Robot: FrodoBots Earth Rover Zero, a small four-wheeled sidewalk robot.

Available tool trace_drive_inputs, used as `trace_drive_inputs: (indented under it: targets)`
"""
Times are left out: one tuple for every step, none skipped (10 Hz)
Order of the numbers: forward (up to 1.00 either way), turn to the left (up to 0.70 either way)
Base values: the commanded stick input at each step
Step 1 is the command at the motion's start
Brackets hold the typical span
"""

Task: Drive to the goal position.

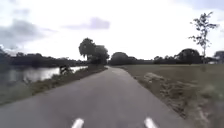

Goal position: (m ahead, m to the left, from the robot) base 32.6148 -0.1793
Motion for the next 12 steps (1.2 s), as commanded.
trace_drive_inputs:
  targets:
    - [0.85,0.00]
    - [0.85,0.00]
    - [0.85,0.00]
    - [0.85,0.00]
    - [0.85,0.00]
    - [0.85,0.00]
    - [0.85,0.00]
    - [0.85,0.00]
    - [0.85,0.00]
    - [0.85,0.00]
    - [0.85,0.00]
    - [0.85,0.00]
